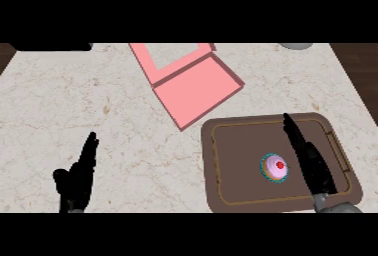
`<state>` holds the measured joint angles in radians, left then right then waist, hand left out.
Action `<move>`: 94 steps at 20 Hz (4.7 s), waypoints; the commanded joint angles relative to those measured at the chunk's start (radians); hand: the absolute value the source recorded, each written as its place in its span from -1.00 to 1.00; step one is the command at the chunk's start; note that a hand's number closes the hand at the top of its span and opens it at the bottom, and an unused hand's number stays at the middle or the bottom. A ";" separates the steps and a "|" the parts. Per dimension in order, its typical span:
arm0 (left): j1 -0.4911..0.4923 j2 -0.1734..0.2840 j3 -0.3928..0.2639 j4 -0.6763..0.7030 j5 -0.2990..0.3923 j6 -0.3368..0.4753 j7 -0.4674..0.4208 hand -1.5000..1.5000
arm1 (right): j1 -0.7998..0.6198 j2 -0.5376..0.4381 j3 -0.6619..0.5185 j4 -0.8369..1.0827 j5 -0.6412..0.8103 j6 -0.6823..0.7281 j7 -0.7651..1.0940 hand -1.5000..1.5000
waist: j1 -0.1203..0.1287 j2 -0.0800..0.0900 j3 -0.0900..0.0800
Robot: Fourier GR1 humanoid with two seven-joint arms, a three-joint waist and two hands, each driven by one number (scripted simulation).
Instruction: Pick the cupcake from the tray and place it in the cardboard box
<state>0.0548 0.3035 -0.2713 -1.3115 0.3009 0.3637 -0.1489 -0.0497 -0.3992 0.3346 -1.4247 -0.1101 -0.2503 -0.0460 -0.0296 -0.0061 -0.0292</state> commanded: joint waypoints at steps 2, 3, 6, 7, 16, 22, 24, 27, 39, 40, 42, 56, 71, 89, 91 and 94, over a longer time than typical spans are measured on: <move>-0.040 0.068 -0.001 -0.040 -0.068 0.037 0.045 0.00 | -0.069 -0.012 0.047 -0.027 -0.090 0.223 -0.039 -1.00 | 0.045 0.010 0.033; -0.057 0.149 0.049 -0.022 -0.076 0.022 0.045 0.00 | -0.081 -0.038 0.068 -0.083 -0.135 0.321 -0.043 -1.00 | 0.052 0.009 0.034; -0.088 0.248 0.058 -0.013 -0.157 0.039 0.029 0.00 | -0.130 -0.040 0.147 -0.129 -0.224 0.546 -0.098 -1.00 | 0.103 0.018 0.044; -0.048 0.182 0.021 -0.005 -0.126 0.025 0.035 0.00 | -0.278 -0.211 0.119 -0.199 0.104 0.410 -0.206 -1.00 | 0.119 -0.063 0.020; -0.155 0.280 0.054 0.028 -0.177 0.023 0.125 0.00 | -0.250 -0.346 0.101 0.116 -0.097 0.940 -0.780 -1.00 | 0.077 0.033 0.038; -0.214 0.297 0.059 0.010 -0.184 0.010 0.186 0.00 | -0.425 -0.443 0.097 0.211 0.090 0.881 -0.951 -1.00 | 0.087 0.024 0.036; -0.218 0.311 0.083 0.040 -0.160 -0.023 0.165 0.00 | -0.450 -0.459 0.166 0.210 0.231 0.777 -0.969 -1.00 | 0.100 0.029 0.035; -0.228 0.300 0.065 0.034 -0.179 -0.021 0.176 0.00 | -0.510 -0.498 0.230 0.243 0.331 0.744 -1.020 -1.00 | 0.097 0.025 0.033; -0.219 0.288 0.110 0.112 -0.209 -0.018 0.144 0.00 | -0.658 -0.396 0.497 0.322 0.656 0.626 -0.982 -1.00 | 0.055 0.013 0.029; -0.191 0.319 0.114 0.000 -0.196 -0.026 0.212 0.00 | -0.668 -0.399 0.490 0.331 0.651 0.659 -0.966 -1.00 | 0.059 0.008 0.030; -0.173 0.311 0.127 0.030 -0.199 -0.053 0.159 0.00 | -0.711 -0.350 0.487 0.392 0.699 0.639 -0.954 -1.00 | 0.054 0.009 0.029; -0.173 0.261 0.185 0.067 -0.246 -0.077 0.174 0.00 | -0.653 -0.337 0.450 0.351 0.770 0.637 -1.000 -1.00 | 0.033 0.005 0.029; -0.148 0.241 0.193 -0.041 -0.298 -0.082 0.251 0.00 | -0.548 -0.482 0.490 0.096 0.755 0.653 -0.982 -1.00 | 0.028 0.003 0.029; -0.152 0.219 0.309 0.034 -0.332 -0.167 0.170 0.00 | -0.472 -0.206 0.335 0.241 0.926 0.431 -0.891 1.00 | 0.035 0.007 0.029; -0.162 0.189 0.292 0.046 -0.372 -0.132 0.185 0.00 | -0.420 -0.154 0.344 0.158 0.961 0.411 -0.805 1.00 | 0.029 0.006 0.029; -0.194 0.211 0.298 0.056 -0.357 -0.159 0.202 0.00 | -0.440 -0.177 0.213 0.222 0.895 0.391 -0.716 1.00 | 0.020 0.006 0.029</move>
<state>-0.1180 0.5043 0.0202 -1.2702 -0.0513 0.2160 0.0389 -0.4962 -0.5961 0.6452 -1.2276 0.8129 0.1642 -0.8640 -0.0010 -0.0002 -0.0005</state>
